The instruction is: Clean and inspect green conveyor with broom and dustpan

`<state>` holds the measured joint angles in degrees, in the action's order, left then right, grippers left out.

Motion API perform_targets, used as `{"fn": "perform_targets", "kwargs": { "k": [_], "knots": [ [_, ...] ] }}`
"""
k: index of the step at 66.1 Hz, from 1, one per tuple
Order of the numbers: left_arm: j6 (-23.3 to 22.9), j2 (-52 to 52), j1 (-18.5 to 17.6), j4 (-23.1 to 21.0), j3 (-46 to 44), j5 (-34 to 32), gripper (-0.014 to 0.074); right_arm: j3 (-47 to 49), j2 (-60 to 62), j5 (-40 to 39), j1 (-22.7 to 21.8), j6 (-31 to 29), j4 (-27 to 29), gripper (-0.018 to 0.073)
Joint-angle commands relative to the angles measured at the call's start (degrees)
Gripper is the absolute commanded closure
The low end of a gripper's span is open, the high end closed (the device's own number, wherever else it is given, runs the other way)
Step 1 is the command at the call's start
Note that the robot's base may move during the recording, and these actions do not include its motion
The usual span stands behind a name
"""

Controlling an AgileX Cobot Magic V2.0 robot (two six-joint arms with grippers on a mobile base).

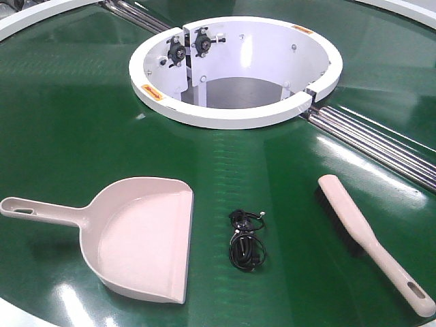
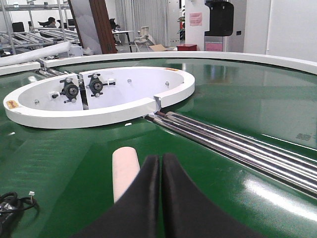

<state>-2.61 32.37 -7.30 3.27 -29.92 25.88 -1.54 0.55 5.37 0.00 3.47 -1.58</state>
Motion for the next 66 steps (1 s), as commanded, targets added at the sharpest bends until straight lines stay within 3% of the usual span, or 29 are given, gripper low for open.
{"fn": "perform_targets", "kwargs": {
  "k": [1,11,29,35,47,56,66],
  "knots": [
    [-0.58,1.71,-0.42,-0.47,-2.01,-2.99,0.0591,-1.27,1.07,-4.27,-0.30,-0.27,-0.22,0.0569],
    [-0.52,3.52,-0.42,-0.42,-2.01,-3.12,0.0513,-1.27,1.07,-4.27,-0.30,-0.27,-0.22,0.0569],
    [-0.47,4.92,-0.42,-0.43,-2.01,-4.47,0.0162,-1.27,1.07,-4.27,-0.30,-0.27,-0.22,0.0569],
    [-0.47,4.84,-0.42,-0.44,-2.01,-5.78,0.0090,-1.27,1.07,-4.27,-0.30,-0.27,-0.22,0.0569],
    [-0.52,4.84,-0.42,-1.30,-2.01,-5.78,0.0073,-1.27,1.07,-4.27,-0.30,-0.27,-0.22,0.0569],
    [-0.40,4.90,-0.42,-6.21,-2.07,-4.79,0.0073,-1.27,1.07,-4.27,-0.30,-0.27,-0.22,0.0569],
    [7.12,7.05,-0.42,-6.47,-6.28,2.49,0.0073,-1.27,1.07,-4.27,-0.30,-0.27,-0.22,0.0569]
  ]
}}
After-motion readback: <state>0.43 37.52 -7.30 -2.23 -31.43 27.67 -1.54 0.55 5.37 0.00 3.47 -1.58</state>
